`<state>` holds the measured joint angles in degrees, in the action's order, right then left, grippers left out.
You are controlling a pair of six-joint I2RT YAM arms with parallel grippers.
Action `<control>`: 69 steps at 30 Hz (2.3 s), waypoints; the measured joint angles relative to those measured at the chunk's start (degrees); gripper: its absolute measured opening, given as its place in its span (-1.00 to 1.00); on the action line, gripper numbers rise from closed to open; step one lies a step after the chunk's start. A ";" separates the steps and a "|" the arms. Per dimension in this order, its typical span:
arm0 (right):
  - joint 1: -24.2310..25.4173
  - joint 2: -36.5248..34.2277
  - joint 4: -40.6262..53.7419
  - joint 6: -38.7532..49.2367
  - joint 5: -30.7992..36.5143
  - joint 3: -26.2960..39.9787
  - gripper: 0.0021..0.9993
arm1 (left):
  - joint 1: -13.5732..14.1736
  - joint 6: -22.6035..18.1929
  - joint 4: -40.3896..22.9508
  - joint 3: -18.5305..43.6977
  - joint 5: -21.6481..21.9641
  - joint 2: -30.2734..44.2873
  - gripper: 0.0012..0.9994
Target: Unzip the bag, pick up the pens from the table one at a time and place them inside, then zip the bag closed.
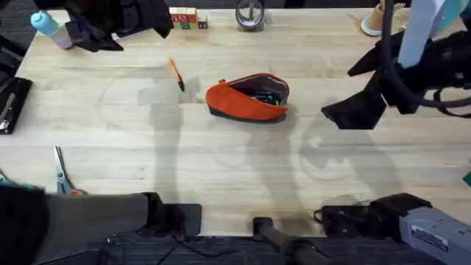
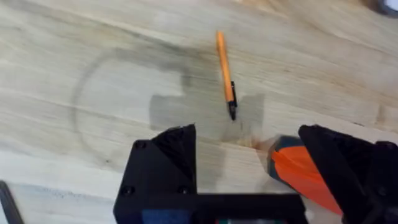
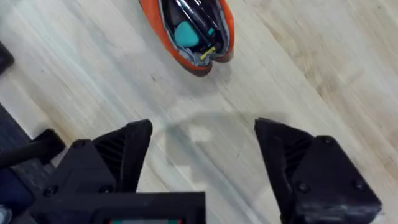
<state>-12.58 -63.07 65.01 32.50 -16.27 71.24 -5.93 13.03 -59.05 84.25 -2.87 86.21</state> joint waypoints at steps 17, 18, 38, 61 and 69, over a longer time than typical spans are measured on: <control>0.00 0.01 0.00 -0.01 0.00 0.00 0.99 | 0.00 2.85 -2.43 8.90 -0.35 20.19 0.99; 0.00 0.00 0.00 -0.01 0.00 0.00 0.99 | 0.00 2.90 -2.25 8.92 -0.36 20.79 0.99; 0.00 0.00 0.00 -0.23 0.00 0.00 0.99 | 0.00 3.33 5.86 9.58 -3.36 34.46 0.99; 0.00 0.01 0.00 -0.41 0.01 0.00 0.99 | 0.13 2.81 3.24 9.66 2.72 34.87 0.24; 0.00 0.00 0.00 -0.41 0.00 0.00 0.99 | 0.09 0.88 3.00 9.68 2.40 34.87 -0.91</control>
<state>-12.58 -63.07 65.01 32.10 -16.27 71.24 -5.85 13.91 -56.05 93.93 -0.47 121.08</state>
